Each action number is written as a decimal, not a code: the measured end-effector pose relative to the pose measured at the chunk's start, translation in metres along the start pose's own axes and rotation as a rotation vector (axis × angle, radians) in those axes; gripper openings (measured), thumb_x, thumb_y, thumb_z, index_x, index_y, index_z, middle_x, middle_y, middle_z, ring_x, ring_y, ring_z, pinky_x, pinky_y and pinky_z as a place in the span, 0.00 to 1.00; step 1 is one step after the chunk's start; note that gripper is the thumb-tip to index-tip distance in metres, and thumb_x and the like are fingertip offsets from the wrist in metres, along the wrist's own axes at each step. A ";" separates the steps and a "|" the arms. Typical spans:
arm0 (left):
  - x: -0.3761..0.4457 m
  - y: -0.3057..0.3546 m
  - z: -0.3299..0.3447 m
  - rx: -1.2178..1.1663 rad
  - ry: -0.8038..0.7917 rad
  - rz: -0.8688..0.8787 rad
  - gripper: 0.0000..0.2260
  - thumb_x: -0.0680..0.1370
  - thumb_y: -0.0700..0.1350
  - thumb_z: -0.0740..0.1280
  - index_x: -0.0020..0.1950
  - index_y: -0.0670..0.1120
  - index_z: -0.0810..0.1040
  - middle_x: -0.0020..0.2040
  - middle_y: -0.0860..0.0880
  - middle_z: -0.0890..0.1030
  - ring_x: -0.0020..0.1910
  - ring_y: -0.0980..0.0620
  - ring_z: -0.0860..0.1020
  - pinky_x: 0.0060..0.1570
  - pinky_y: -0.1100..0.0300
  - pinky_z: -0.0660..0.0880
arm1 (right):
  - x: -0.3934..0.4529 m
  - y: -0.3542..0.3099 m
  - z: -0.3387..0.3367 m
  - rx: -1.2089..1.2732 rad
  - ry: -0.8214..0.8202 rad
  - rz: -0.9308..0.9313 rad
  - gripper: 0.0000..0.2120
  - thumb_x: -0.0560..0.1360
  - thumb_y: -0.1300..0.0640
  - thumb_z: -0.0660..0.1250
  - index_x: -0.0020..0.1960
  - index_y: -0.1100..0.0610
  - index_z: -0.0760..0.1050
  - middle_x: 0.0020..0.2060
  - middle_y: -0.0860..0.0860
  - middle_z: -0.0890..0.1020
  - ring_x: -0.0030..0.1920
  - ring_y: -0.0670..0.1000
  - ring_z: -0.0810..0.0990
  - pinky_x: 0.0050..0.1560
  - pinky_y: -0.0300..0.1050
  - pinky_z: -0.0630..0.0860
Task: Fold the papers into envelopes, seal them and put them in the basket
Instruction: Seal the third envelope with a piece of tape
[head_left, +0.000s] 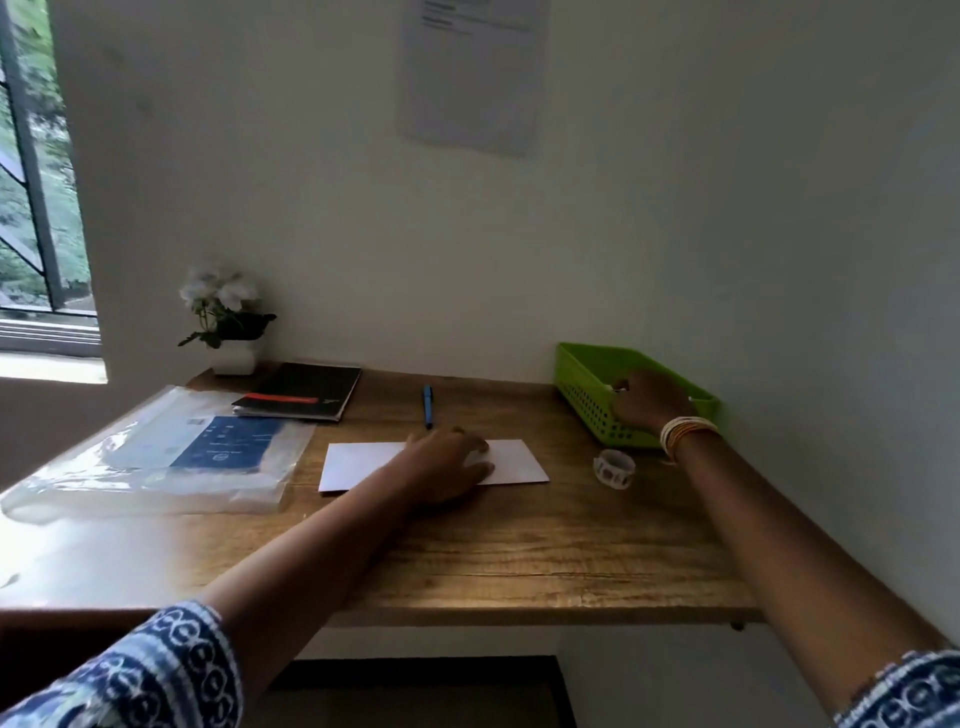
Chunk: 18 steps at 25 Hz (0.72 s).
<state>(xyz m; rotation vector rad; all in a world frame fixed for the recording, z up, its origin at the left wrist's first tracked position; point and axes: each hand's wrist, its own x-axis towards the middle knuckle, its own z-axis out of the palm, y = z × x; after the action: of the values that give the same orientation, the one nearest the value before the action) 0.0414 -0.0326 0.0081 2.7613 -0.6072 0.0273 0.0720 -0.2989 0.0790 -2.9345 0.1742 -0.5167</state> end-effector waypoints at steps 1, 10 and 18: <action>0.000 -0.002 0.000 -0.005 -0.003 -0.001 0.20 0.79 0.56 0.59 0.71 0.53 0.67 0.72 0.48 0.68 0.71 0.48 0.66 0.70 0.41 0.61 | 0.002 0.005 0.002 0.033 0.026 -0.006 0.15 0.74 0.55 0.63 0.57 0.59 0.80 0.57 0.62 0.80 0.57 0.63 0.78 0.53 0.50 0.75; -0.001 -0.004 0.001 -0.059 0.004 -0.022 0.21 0.79 0.57 0.60 0.71 0.54 0.67 0.74 0.50 0.66 0.72 0.47 0.64 0.71 0.40 0.59 | -0.025 -0.026 0.009 0.097 0.373 -0.038 0.11 0.69 0.57 0.67 0.47 0.63 0.81 0.47 0.62 0.82 0.52 0.64 0.79 0.46 0.49 0.76; -0.007 0.005 0.004 0.024 0.072 0.034 0.20 0.79 0.57 0.60 0.69 0.53 0.70 0.72 0.50 0.68 0.72 0.48 0.65 0.72 0.39 0.55 | -0.057 -0.024 0.014 -0.050 -0.126 0.014 0.13 0.66 0.62 0.70 0.50 0.62 0.77 0.47 0.58 0.83 0.49 0.58 0.82 0.43 0.45 0.77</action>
<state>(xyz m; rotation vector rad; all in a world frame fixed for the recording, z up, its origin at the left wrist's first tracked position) 0.0326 -0.0356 0.0053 2.7592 -0.6387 0.1413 0.0259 -0.2653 0.0510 -2.9999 0.1948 -0.3291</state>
